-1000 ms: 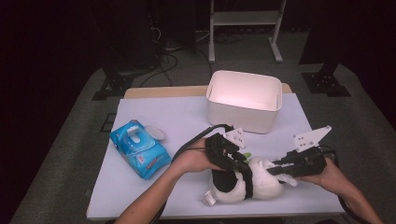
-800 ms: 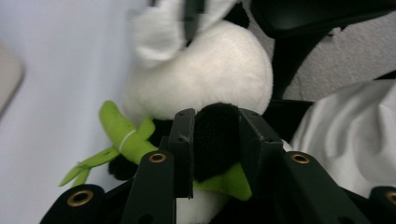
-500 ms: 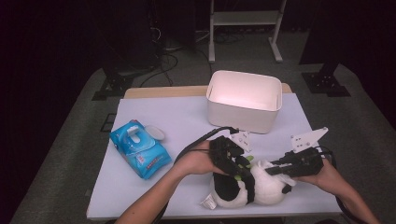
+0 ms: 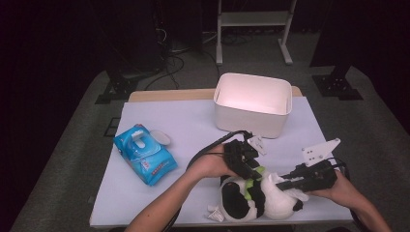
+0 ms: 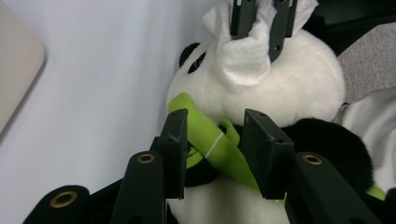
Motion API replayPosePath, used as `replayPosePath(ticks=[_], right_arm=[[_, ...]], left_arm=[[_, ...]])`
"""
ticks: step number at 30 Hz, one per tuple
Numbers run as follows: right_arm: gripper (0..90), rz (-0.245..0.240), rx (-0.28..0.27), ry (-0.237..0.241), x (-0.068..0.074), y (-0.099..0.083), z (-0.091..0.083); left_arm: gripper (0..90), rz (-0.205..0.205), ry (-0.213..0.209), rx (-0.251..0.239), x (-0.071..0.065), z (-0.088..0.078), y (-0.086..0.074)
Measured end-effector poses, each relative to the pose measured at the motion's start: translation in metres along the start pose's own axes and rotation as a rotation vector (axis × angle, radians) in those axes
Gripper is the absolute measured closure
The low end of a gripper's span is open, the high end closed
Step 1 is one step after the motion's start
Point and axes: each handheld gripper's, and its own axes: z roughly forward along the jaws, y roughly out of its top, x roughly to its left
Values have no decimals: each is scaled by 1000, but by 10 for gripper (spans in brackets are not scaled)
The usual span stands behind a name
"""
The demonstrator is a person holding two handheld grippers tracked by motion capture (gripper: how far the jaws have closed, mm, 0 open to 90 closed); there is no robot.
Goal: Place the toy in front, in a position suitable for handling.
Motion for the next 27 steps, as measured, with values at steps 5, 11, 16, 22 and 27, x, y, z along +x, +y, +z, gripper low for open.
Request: replayPosePath(ticks=[5, 11, 16, 22, 27], right_arm=[[784, -6, 7, 4, 2, 0, 1], [782, -14, 10, 4, 3, 0, 1], [780, -7, -2, -18, 1, 1, -2], [780, -25, -3, -43, 0, 7, -6], [780, -26, -10, -63, -3, 11, -8]], left_arm=[[576, -14, -15, 5, 4, 8, 2], [559, -40, -56, 30, 8, 19, 1], [747, -4, -11, -5, 5, 18, 0], [771, 20, 26, -39, 4, 4, 4], [774, 18, 59, -72, 7, -6, 6]])
